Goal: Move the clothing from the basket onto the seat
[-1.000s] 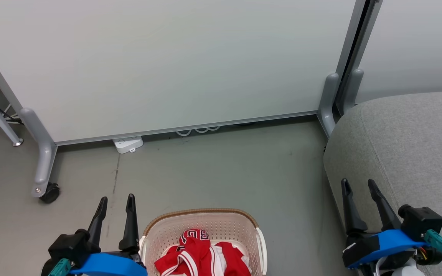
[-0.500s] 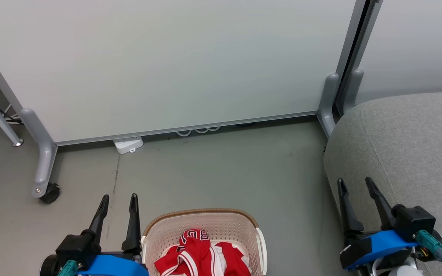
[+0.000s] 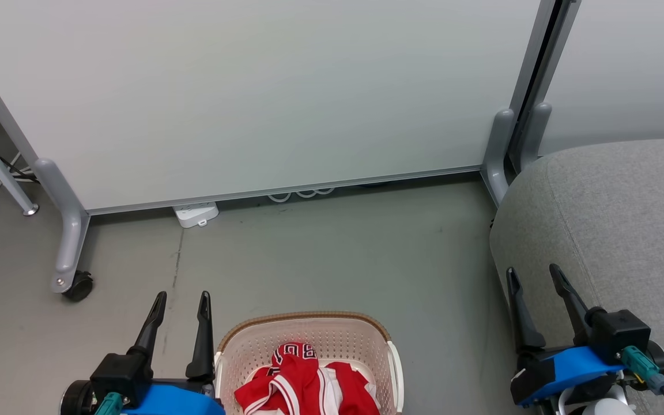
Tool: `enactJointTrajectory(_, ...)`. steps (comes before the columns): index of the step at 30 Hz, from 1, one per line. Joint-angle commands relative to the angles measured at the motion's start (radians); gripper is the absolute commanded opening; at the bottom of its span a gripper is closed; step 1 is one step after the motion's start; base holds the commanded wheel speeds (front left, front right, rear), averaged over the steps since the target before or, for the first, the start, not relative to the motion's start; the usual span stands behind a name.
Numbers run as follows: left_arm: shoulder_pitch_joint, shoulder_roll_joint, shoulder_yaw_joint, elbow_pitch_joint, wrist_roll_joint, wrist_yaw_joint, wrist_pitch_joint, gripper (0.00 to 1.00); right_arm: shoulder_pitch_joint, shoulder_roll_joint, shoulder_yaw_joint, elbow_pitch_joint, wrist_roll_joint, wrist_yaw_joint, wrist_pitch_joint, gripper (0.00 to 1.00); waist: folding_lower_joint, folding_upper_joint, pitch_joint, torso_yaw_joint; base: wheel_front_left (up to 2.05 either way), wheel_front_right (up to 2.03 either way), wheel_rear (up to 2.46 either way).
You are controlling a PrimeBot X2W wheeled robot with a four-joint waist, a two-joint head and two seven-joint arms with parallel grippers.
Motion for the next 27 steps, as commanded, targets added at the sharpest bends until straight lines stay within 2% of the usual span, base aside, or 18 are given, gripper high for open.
enactJointTrajectory(1, 0.001, 0.006, 0.006, 0.0, 0.0, 0.007, -0.004, 1.0, -0.009, -0.003, 0.0, -0.001, -0.001, 0.0, -0.007, 1.0, 0.0, 0.0, 0.002, -0.001, 0.0, 0.0, 0.0)
enactJointTrajectory(10, -0.006, 0.005, 0.008, 0.0, -0.003, 0.004, -0.005, 1.0, -0.015, -0.003, -0.001, -0.003, 0.002, 0.0, -0.01, 1.0, 0.0, 0.0, 0.019, -0.006, 0.0, 0.0, 0.0)
enactJointTrajectory(18, -0.029, 0.005, 0.009, 0.018, -0.018, -0.007, -0.004, 1.0, -0.055, -0.002, 0.022, -0.031, 0.006, 0.0, -0.011, 1.0, 0.0, 0.0, 0.093, -0.035, 0.0, 0.0, 0.0)
enactJointTrajectory(27, -0.137, 0.019, -0.001, 0.189, -0.015, -0.036, -0.001, 1.0, -0.156, -0.002, 0.052, -0.106, 0.005, 0.0, -0.02, 1.0, 0.0, 0.0, 0.299, -0.105, 0.0, 0.0, 0.0)
